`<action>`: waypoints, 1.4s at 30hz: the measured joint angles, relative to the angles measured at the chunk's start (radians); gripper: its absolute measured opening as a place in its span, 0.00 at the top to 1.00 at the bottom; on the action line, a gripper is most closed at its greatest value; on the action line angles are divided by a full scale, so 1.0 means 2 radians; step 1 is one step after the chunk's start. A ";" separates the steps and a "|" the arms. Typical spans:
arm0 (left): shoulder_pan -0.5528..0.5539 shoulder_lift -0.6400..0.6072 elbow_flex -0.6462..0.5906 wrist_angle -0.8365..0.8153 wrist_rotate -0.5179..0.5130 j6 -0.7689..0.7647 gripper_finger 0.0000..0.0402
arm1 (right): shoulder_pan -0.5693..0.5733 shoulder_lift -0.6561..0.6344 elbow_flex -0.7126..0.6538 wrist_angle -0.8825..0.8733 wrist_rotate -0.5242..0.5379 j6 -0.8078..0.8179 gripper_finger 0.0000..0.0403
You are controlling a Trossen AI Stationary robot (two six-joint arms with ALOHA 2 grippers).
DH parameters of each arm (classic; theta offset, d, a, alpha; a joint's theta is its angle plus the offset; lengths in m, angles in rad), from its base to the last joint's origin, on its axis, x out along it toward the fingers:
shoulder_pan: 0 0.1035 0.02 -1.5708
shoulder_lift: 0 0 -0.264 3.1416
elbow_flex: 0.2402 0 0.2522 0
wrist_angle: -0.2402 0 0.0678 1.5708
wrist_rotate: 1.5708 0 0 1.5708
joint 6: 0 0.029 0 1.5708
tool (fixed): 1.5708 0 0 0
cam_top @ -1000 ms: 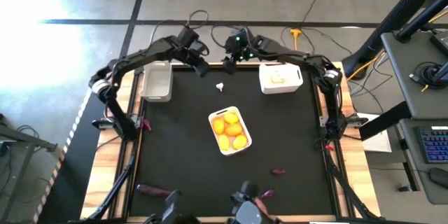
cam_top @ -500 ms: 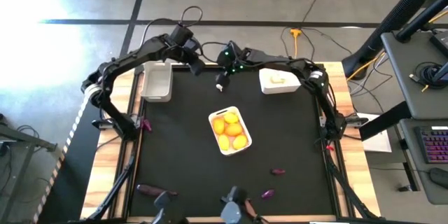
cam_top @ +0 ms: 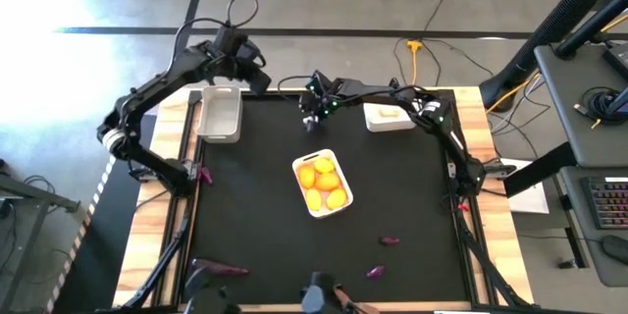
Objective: Sort produce into baskets
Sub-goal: Put the garlic into the top white bin
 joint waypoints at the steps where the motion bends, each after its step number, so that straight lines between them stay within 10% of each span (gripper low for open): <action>1: 0.000 -0.002 0.000 -0.004 0.000 0.000 1.00 | 0.000 0.004 0.000 -0.001 0.001 0.000 0.25; 21: 0.000 -0.003 0.000 0.027 0.002 0.017 1.00 | 0.000 0.004 -0.001 -0.011 0.049 0.027 0.71; 34: 0.000 -0.003 0.000 0.183 0.014 0.028 1.00 | -0.046 -0.190 -0.011 -0.201 0.165 0.056 0.74; 42: 0.000 -0.002 0.000 0.176 0.017 0.034 1.00 | -0.095 -0.298 -0.137 -0.225 0.185 0.180 0.74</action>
